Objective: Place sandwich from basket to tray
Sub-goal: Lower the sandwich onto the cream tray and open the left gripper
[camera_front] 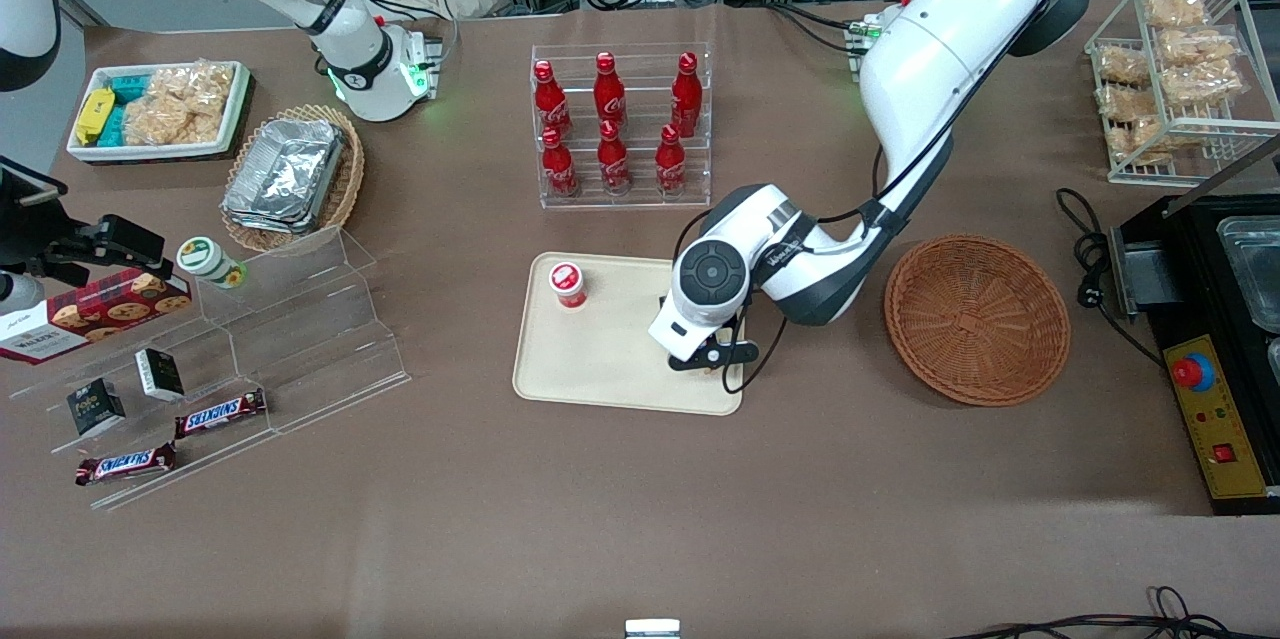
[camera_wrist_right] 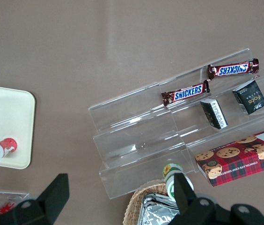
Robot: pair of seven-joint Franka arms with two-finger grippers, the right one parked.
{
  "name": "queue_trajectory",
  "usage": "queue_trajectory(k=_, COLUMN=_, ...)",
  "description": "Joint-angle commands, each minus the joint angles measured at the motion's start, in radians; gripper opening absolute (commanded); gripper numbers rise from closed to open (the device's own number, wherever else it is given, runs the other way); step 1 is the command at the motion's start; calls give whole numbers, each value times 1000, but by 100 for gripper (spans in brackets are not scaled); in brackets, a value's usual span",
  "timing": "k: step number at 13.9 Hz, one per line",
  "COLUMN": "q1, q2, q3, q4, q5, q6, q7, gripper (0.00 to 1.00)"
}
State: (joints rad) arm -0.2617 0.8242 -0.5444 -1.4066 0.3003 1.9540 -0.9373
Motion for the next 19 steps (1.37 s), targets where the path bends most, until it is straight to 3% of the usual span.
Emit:
queue_trajectory(k=1, q1=-16, q2=22, q3=3, q4=28, q5=31, q6=9, q7=-32, gripper=35)
queue_trajectory(k=2, q1=-16, q2=29, q3=3, q4=28, q5=31, q6=16, q7=-32, gripper=46)
queue_trajectory(k=3, q1=-16, q2=29, q3=3, q4=28, q5=31, q6=17, q7=-44, gripper=74)
queue_trajectory(k=5, q1=-13, q2=15, q3=3, q4=32, q5=34, q6=16, q7=-107, gripper=99)
queue_trajectory(k=7, q1=-11, q2=-35, q3=1, q4=32, q5=71, q6=14, q7=-209, gripper=100)
queue_trajectory(k=11, q1=18, q2=-206, q3=3, q4=23, q5=72, q6=-45, q7=-372, gripper=100)
queue_trajectory(k=15, q1=126, q2=-393, q3=-3, q4=-44, q5=52, q6=-87, q7=-359, gripper=100)
queue_trajectory(k=19, q1=228, q2=-474, q3=-3, q4=-69, q5=-15, q6=-122, q7=-247, gripper=100)
